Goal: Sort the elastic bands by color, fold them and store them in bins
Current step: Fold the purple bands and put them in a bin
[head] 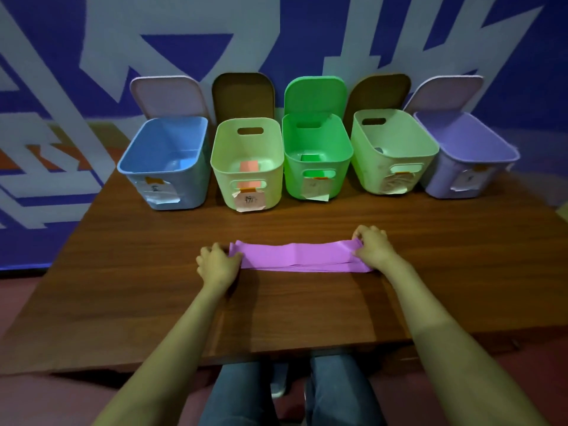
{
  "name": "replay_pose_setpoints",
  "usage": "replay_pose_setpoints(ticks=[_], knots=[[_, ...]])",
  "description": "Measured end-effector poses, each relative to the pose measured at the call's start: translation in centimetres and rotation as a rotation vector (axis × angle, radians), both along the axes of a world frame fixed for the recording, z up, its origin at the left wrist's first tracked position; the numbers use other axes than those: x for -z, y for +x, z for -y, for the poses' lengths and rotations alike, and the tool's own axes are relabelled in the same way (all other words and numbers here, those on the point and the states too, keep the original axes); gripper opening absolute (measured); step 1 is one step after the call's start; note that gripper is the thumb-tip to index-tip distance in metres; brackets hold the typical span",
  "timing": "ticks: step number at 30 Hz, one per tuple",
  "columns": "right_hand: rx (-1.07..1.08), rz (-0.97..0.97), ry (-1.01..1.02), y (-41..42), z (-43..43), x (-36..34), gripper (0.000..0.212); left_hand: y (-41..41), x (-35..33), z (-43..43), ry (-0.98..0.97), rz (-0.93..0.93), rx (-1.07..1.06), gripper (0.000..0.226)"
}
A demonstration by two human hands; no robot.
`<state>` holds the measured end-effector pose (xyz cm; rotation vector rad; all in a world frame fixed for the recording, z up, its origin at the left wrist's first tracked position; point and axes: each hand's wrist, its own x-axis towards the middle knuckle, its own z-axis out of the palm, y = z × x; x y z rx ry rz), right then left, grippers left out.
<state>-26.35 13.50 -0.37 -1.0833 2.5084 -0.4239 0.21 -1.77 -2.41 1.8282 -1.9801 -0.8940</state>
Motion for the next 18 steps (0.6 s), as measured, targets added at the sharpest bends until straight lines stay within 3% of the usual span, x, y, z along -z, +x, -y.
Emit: replay_pose_setpoints(ticks=[3,7,13,18], knots=[[0.033,-0.215,-0.053,1.2,-0.6,0.6,0.025,0.3,0.4,0.4,0.0,-0.046,0.046,0.039],[0.039,-0.352,-0.265,3.1,-1.7,1.4,0.028,1.0,0.8,0.6,-0.078,-0.136,0.109,0.032],[0.075,-0.134,-0.465,3.6,-3.2,2.2,0.043,1.5,0.7,0.0,-0.176,-0.23,0.13,0.028],[0.101,-0.204,-0.424,3.6,-3.4,2.6,0.038,1.3,0.8,-0.4,-0.284,-0.248,0.22,0.013]])
